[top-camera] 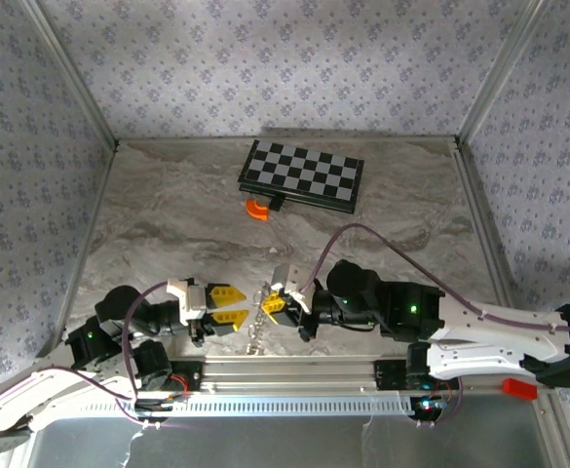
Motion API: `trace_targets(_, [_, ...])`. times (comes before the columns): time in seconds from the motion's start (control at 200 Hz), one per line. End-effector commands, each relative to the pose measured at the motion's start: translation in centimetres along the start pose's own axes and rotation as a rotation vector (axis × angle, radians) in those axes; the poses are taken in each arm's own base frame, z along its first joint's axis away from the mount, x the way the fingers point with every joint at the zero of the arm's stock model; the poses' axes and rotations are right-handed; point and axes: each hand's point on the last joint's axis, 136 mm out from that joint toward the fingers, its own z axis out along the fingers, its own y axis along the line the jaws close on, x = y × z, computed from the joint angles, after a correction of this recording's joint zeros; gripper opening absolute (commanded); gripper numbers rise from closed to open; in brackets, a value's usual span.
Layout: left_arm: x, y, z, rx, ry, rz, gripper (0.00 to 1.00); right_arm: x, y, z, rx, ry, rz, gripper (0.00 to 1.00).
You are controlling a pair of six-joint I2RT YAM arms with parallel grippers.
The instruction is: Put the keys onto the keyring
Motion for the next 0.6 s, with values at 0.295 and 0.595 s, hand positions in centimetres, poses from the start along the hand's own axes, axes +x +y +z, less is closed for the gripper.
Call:
trace_targets(0.295, [2.3,0.9,1.3,-0.032,0.272,-0.063,0.33,2.5,-2.0,-2.6,0.079,0.3,-0.172,0.0])
trace_targets(0.595, [3.6,0.5,3.8,0.029,0.322,-0.076,0.31,2.2,-1.7,-2.4,0.028,0.347,-0.201,0.0])
